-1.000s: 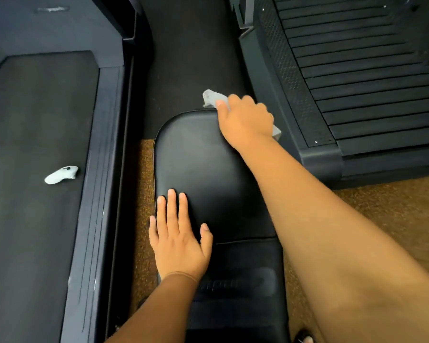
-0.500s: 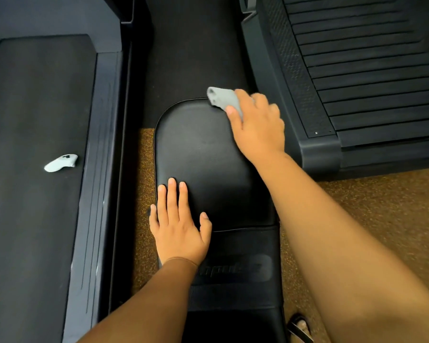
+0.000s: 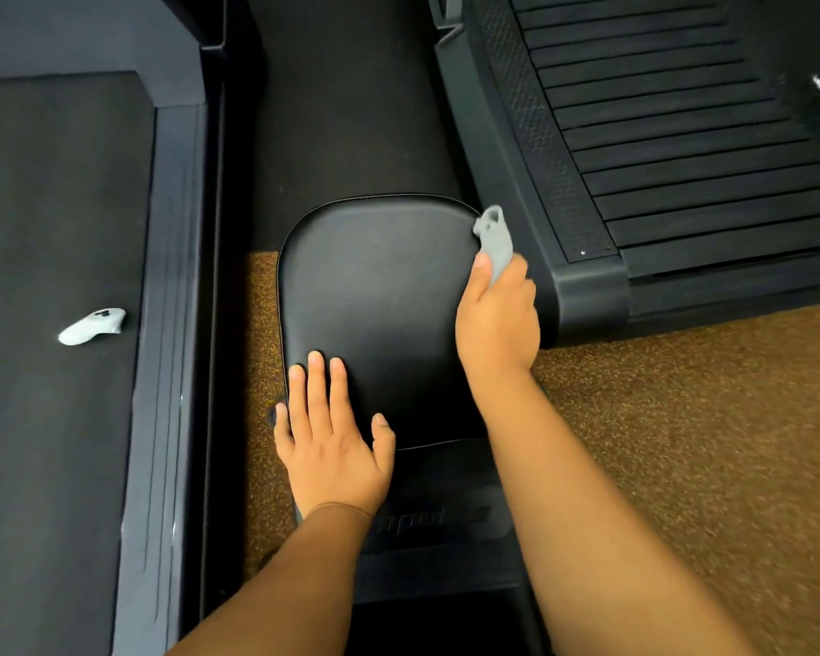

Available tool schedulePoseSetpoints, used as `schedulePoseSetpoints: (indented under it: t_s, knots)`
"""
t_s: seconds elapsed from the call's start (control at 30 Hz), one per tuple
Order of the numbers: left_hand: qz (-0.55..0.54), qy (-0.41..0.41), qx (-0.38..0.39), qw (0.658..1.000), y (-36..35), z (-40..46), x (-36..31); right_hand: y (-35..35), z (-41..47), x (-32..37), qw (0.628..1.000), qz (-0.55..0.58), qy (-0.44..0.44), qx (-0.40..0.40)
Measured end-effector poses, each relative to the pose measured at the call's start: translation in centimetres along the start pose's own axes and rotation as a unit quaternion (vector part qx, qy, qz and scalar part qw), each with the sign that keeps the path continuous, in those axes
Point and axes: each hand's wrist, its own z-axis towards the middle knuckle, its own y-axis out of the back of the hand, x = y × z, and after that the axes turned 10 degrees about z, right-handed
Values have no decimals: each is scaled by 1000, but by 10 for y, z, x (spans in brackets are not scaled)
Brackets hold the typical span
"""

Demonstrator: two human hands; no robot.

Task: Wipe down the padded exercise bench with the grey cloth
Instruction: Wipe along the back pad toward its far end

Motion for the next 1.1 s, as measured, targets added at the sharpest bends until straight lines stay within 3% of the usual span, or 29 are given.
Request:
schedulePoseSetpoints:
  t_s: [0.2, 0.4, 0.53, 0.67, 0.83, 1.03, 1.1]
  knots:
    - [2, -4, -1, 1000, 0, 0, 0, 0, 22, 10, 999, 34, -6, 25]
    - [-1, -2, -6, 1000, -1, 0, 1, 10, -32, -24, 1000, 0, 17, -16]
    - [0, -6, -5, 1000, -2, 1, 1, 3, -2, -2, 1000, -8, 21, -14]
    - [-2, -7, -16, 1000, -3, 0, 2, -13, 40, 44, 989, -81, 122, -9]
    - [2, -8, -23, 1000, -5, 0, 2, -37, 51, 86, 946, -193, 256, 44]
    - [-5, -11, -38, 999, -7, -1, 2, -64, 14, 99, 885, -167, 423, 98]
    - [-7, -10, -40, 999, -7, -1, 3, -60, 11, 89, 872, -170, 440, 129]
